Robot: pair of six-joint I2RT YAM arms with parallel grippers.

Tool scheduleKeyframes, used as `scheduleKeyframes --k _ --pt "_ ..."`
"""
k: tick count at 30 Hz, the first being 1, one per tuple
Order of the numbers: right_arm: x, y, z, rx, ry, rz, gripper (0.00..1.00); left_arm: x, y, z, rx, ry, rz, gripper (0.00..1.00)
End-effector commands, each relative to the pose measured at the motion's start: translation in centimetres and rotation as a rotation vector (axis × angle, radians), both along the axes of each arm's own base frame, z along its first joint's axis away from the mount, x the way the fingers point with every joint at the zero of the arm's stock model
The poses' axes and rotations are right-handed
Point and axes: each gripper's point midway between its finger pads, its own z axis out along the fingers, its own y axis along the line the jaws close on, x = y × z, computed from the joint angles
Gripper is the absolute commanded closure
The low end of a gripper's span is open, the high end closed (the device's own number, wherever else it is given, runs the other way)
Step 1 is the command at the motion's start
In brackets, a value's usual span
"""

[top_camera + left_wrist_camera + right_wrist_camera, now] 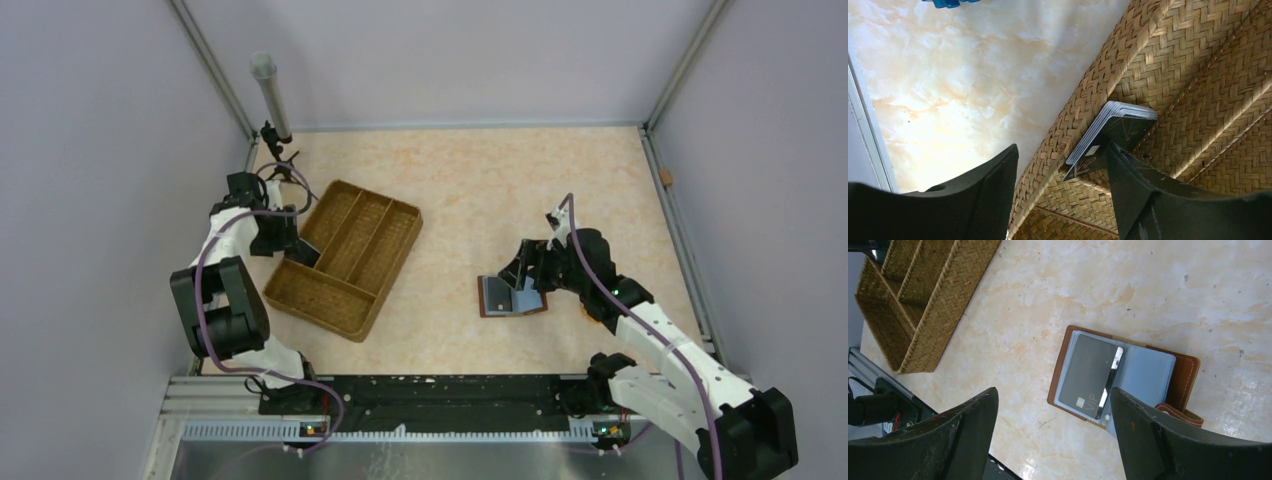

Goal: Put the credit cards into the card holder
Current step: Pick up the credit card from the storage box.

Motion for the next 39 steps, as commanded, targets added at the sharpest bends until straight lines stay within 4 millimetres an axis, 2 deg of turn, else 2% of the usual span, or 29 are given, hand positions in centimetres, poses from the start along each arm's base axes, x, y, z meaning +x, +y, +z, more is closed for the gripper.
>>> scheduleKeyframes --k 1,4,8,18,22,32,36,39 --pt "0.1 0.0 0.6 0.021 -0.019 -0.001 0.20 1.0 0.7 1.9 0.030 -0.076 0.017 0.35" --pt "0.1 0.0 0.6 0.023 -0.019 -0.003 0.20 1.0 0.4 1.7 0.016 -0.072 0.006 0.41" --pt "0.1 0.0 0.5 0.022 -0.017 -0.003 0.20 0.9 0.5 1.7 0.018 -0.069 0.009 0.54" --pt "0.1 -0.1 0.4 0.020 -0.015 -0.009 0.20 0.8 -0.2 2.4 -0.009 -0.096 -0.003 0.70" --pt "0.0 -0.1 0.1 0.018 -0.009 -0.007 0.20 0.8 -0.5 2.9 -0.019 -0.116 -0.005 0.84" --pt "0.1 -0.1 -0.1 0.012 0.001 -0.009 0.20 0.6 -2.5 4.3 -0.098 -0.185 -0.040 0.99" --pt "0.0 -0.2 -0.5 0.008 0.009 -0.011 0.20 0.5 -4.1 4.7 -0.168 -0.220 -0.082 1.00" --pt "0.0 0.0 -0.6 0.014 0.014 -0.008 0.20 0.6 -4.1 4.3 -0.175 -0.209 -0.081 1.00"
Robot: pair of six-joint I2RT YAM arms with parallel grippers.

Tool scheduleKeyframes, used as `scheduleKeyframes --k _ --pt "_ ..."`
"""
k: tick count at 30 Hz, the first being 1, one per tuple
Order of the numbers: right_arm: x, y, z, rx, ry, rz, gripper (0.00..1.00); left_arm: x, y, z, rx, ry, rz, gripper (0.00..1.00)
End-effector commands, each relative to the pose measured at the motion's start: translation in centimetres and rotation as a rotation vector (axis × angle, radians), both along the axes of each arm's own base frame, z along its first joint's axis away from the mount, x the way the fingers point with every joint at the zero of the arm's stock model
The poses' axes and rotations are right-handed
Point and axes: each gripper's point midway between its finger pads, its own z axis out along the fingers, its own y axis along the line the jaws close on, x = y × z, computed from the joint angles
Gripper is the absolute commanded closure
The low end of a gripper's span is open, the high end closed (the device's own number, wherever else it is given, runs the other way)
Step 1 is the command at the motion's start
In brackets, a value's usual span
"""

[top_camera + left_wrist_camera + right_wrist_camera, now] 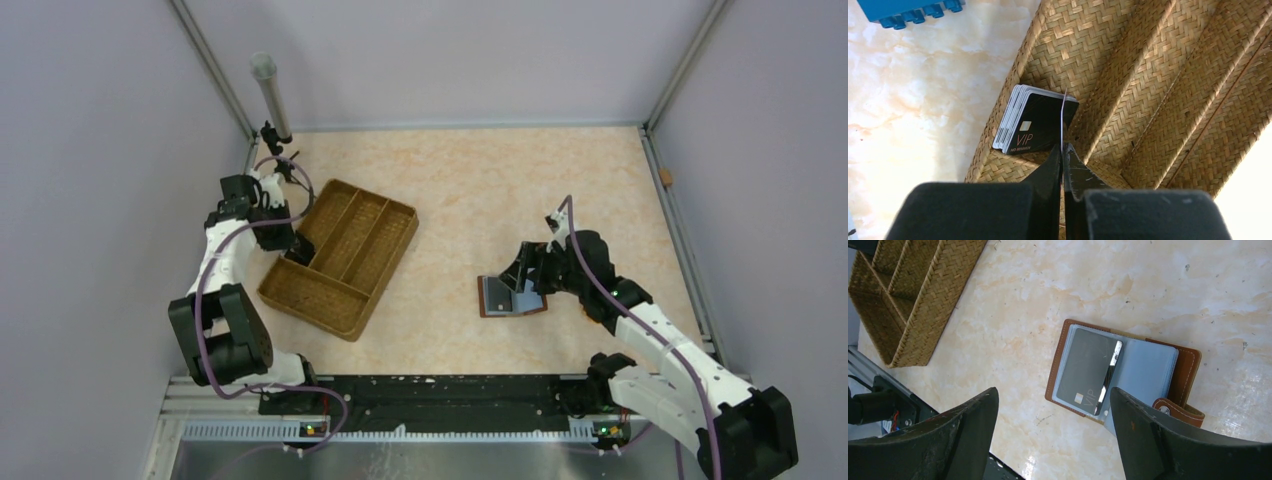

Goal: Put the credit cards into the card holder
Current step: Pick up the credit card from the storage box.

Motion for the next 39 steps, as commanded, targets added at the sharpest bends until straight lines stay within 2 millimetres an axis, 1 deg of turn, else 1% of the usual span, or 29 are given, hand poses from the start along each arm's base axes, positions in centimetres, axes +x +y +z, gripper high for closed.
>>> scheduleKeyframes --k 1,4,7,10,12,16,18,20,21,23,25,28,30,36,37,39 --pt "0.4 0.2 0.1 0.021 -0.005 -0.005 0.20 0.6 -0.5 0.5 -0.034 -0.043 -0.010 1.00" --pt "0.4 0.4 0.1 0.033 -0.004 -0.001 0.20 0.7 -1.3 -0.3 -0.041 -0.009 -0.027 1.00" --pt "0.4 0.4 0.0 0.036 -0.002 -0.003 0.20 0.8 -1.5 -1.2 -0.006 0.027 -0.030 1.00" --pt "0.4 0.3 0.0 0.034 -0.002 -0.005 0.20 0.8 -1.4 -2.0 0.018 0.069 -0.014 0.97" --pt "0.3 0.3 -0.1 0.034 -0.002 -0.004 0.20 0.8 -1.2 -2.5 0.029 0.087 -0.002 0.92" --pt "0.3 0.3 0.0 0.038 -0.006 -0.006 0.20 1.0 -1.5 -3.2 0.040 0.119 -0.011 0.91" --pt "0.2 0.3 0.0 0.038 -0.007 -0.004 0.20 1.0 -1.6 -3.5 0.045 0.128 -0.015 0.92" --pt "0.2 0.3 0.1 0.040 -0.009 -0.004 0.20 1.0 -1.6 -3.5 0.050 0.137 -0.013 0.99" --pt "0.2 0.3 0.1 0.041 -0.009 -0.005 0.20 1.0 -1.5 -3.4 0.055 0.135 -0.009 1.00" --pt "0.2 0.3 0.3 0.043 -0.011 -0.004 0.20 1.0 -1.4 -2.8 0.061 0.114 -0.003 1.00" --pt "0.2 0.3 0.5 0.041 -0.015 -0.003 0.20 1.0 -1.9 -1.9 0.044 0.080 -0.010 1.00" --pt "0.2 0.0 1.0 0.029 -0.027 -0.007 0.20 1.0 -2.7 0.0 0.011 0.010 -0.017 1.00" --pt "0.2 -0.1 1.5 0.022 -0.036 -0.010 0.20 0.8 -2.9 1.7 0.008 -0.037 -0.005 1.00" --pt "0.4 -0.3 3.5 0.025 -0.075 -0.015 0.20 0.0 -2.8 5.7 0.031 -0.152 0.031 1.00" --pt "0.4 -0.1 4.1 0.036 -0.090 -0.008 0.20 -0.2 -3.2 6.5 0.025 -0.169 0.019 1.00" --pt "0.4 0.4 5.1 0.060 -0.113 0.019 0.20 -0.4 -4.7 7.9 0.006 -0.205 -0.032 1.00"
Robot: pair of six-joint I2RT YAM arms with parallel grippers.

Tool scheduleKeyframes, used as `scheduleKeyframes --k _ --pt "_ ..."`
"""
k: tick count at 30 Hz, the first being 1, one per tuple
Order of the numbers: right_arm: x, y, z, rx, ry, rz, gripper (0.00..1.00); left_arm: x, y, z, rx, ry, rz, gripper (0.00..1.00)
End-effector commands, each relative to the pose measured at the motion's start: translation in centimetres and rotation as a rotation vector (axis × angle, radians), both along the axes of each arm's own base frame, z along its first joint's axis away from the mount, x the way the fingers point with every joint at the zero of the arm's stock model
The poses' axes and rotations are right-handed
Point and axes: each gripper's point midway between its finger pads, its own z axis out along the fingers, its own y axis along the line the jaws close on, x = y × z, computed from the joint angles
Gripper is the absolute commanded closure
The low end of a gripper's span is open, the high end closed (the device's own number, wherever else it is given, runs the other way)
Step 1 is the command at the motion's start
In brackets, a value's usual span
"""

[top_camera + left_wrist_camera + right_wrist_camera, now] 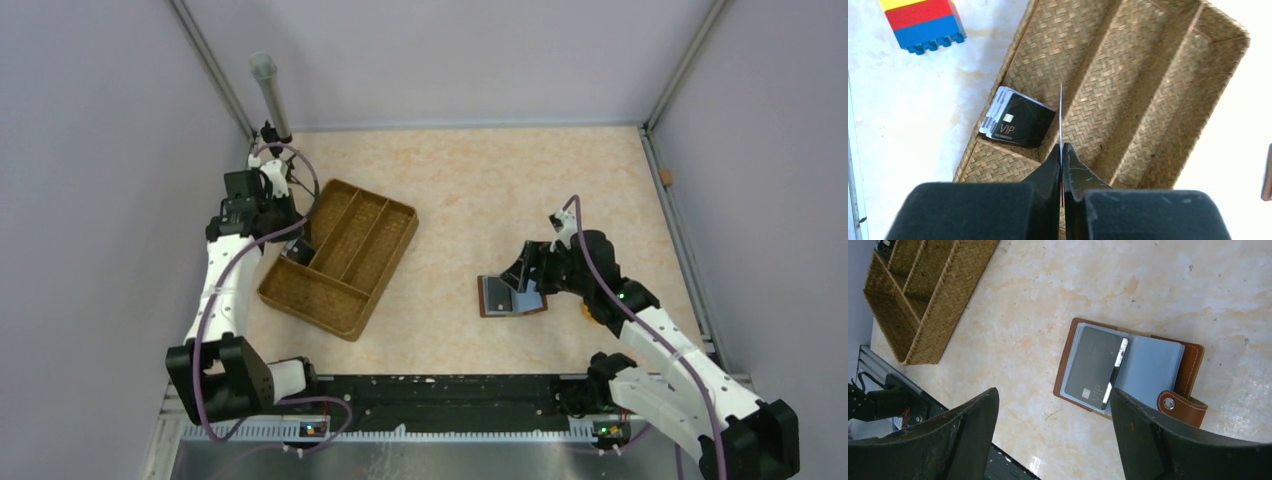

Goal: Put the credit cards into the card holder
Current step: Pick up the credit card from the storage box, then insert the credit card into the card holder.

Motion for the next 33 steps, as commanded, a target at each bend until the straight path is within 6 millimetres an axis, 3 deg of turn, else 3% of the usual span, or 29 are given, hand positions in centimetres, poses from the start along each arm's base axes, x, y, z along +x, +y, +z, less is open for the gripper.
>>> scheduleKeyframes --k 1,4,7,9,11,14,22,27,30,32,33 --pt "1.1 0.9 5.0 0.060 -0.137 0.043 0.20 -0.6 -3.1 3.3 -0.038 -0.084 -0.088 1.00" --pt "0.6 2.2 6.4 0.098 -0.175 0.143 0.19 -1.3 -8.3 4.8 -0.102 -0.119 -0.249 1.00" --pt "-0.4 3.8 7.8 0.149 -0.192 0.272 0.19 -3.2 -15.3 5.8 -0.230 -0.124 -0.485 1.00" --pt "-1.2 4.7 8.5 0.188 -0.192 0.348 0.19 -5.6 -19.9 6.5 -0.378 -0.111 -0.676 1.00" --pt "-2.4 5.7 9.0 0.241 -0.178 0.436 0.19 -8.3 -23.3 6.8 -0.510 -0.087 -0.848 1.00" --pt "-3.9 6.7 9.2 0.319 -0.140 0.524 0.19 -11.7 -26.5 7.4 -0.663 -0.056 -1.056 1.00" --pt "-6.4 9.1 9.2 0.427 -0.089 0.650 0.22 -18.0 -30.2 6.4 -0.834 0.137 -1.345 1.00" --pt "-7.6 10.9 8.3 0.424 -0.043 0.728 0.33 -18.7 -30.8 6.4 -0.840 0.149 -1.381 1.00" --pt "-8.3 11.8 8.3 0.442 -0.029 0.768 0.47 -18.5 -31.1 6.4 -0.837 0.142 -1.367 1.00" --pt "-8.5 12.0 8.5 0.473 -0.030 0.777 0.62 -18.2 -31.3 6.3 -0.840 0.135 -1.346 1.00" --pt "-8.5 12.1 8.7 0.489 -0.036 0.775 0.76 -18.0 -31.4 6.4 -0.843 0.125 -1.335 1.00"
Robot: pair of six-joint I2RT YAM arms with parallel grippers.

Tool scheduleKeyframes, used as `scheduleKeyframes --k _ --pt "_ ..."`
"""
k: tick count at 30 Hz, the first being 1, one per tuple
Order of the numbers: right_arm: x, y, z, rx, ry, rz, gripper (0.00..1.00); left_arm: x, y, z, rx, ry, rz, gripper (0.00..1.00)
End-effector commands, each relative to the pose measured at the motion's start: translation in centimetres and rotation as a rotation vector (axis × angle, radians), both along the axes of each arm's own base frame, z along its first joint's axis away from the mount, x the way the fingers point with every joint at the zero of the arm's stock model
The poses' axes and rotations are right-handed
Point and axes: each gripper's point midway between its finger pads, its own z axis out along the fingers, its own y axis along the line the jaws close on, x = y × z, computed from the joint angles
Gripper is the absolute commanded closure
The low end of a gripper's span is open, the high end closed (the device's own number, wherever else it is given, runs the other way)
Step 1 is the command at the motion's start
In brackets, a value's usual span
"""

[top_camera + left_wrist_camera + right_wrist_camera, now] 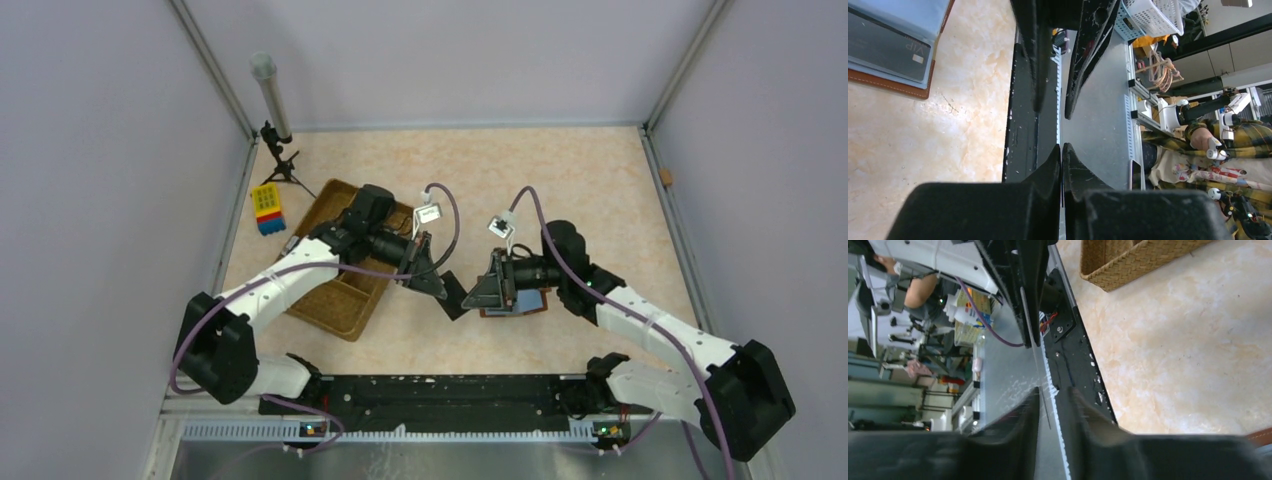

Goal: Put the credit cards into the card holder
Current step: Insert the credit card into the card holder.

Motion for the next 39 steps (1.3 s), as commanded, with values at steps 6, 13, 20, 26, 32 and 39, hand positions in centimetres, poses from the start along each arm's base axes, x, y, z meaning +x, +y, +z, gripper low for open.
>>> scheduleKeyframes --k 6,13,20,26,32,39 --pt "1.5 1.0 2.1 0.131 -0.069 -0.096 1.00 2.8 -1.8 2.3 -0.146 -0.069 0.200 0.50" --pt "3.2 0.0 4.6 0.279 -0.150 -0.283 1.00 4.2 -1.7 5.0 -0.394 -0.008 0.466 0.31" --pt "2.5 -0.1 5.6 0.344 -0.169 -0.258 1.00 3.3 -2.8 6.6 -0.532 0.072 0.475 0.46" --pt "2.3 -0.2 5.3 0.353 -0.150 -0.258 1.00 2.9 -2.8 7.2 -0.624 0.136 0.449 0.70" --pt "2.5 -0.4 5.3 0.344 -0.153 -0.276 1.00 2.8 -2.9 6.3 -0.600 0.131 0.453 0.72" --pt "2.7 -0.5 5.5 0.333 -0.167 -0.294 1.00 3.2 -3.1 4.4 -0.474 0.118 0.505 0.73"
